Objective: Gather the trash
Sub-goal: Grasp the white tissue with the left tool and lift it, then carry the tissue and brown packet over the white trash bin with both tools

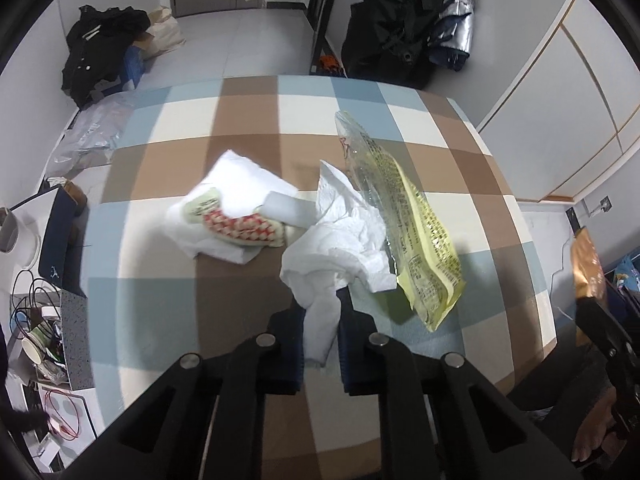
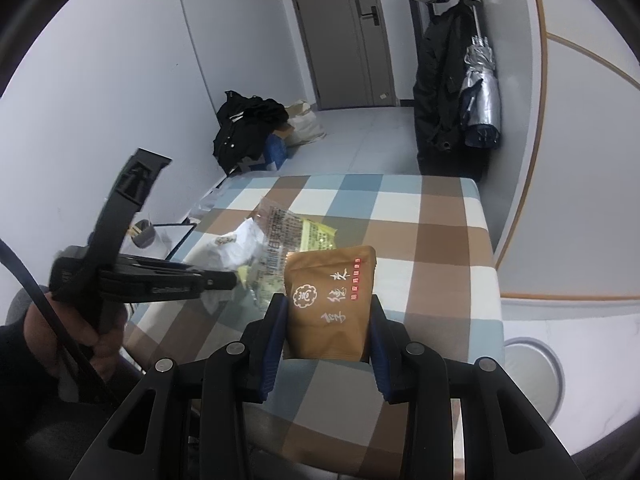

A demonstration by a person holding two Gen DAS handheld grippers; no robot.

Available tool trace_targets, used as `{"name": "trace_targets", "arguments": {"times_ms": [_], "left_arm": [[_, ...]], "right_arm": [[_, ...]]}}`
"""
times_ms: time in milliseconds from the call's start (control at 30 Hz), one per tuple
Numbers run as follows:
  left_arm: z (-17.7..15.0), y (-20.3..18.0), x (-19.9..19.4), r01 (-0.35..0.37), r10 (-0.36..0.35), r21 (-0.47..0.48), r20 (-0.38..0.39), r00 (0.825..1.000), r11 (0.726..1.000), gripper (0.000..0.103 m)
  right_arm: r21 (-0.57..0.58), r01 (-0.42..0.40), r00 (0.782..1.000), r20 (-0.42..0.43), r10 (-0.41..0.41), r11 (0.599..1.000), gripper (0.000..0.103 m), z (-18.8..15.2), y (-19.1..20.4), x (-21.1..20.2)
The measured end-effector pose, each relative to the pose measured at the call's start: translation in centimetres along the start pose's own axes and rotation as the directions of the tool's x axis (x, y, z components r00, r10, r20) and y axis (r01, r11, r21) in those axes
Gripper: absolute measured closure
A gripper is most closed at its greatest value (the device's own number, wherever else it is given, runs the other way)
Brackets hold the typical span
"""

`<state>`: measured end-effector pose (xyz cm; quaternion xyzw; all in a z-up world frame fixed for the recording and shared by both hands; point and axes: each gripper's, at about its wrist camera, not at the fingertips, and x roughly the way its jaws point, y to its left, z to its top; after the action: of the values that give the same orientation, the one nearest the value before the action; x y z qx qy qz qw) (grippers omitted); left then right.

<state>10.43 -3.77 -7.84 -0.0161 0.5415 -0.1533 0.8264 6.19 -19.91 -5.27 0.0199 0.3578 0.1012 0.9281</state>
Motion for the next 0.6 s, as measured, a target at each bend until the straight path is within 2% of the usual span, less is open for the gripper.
{"name": "trace_targets", "arguments": {"times_ms": [133, 200, 233, 400, 600], "left_arm": [[-0.1, 0.5, -0.2, -0.043, 0.043, -0.011, 0.012, 0.999, 0.999, 0.094], [-0.3, 0.7, -0.4, -0.13, 0.129, 0.005, 0.024, 0.991, 0.992, 0.094], [-0.3, 0.6, -0.6, -0.147, 0.146, 0.014, 0.038, 0.989, 0.989, 0.094], [0.1, 1.0, -2.2, -0.113, 0.113, -0.009, 0.098, 0.989, 0.994, 0.094], [0.6, 0.7, -4.9, -0.109, 0.109, -0.013, 0.212, 0.971, 0.994, 0.094]], "right_arm": [[-0.006, -0.013, 1.0, -0.007, 0.013, 1.0, 0.066, 0.0, 0.7, 0.3], [-0.005, -0.02, 1.0, -0.016, 0.02, 1.0, 0.066, -0.1, 1.1, 0.6], [-0.004, -0.022, 1.0, -0.022, 0.022, 1.0, 0.066, -0.1, 1.3, 0.8], [0.001, -0.028, 0.999, -0.029, 0.028, 1.0, 0.066, -0.1, 1.9, 1.2], [-0.001, -0.025, 1.0, 0.003, 0.025, 1.0, 0.066, 0.7, 2.0, 0.2]]}}
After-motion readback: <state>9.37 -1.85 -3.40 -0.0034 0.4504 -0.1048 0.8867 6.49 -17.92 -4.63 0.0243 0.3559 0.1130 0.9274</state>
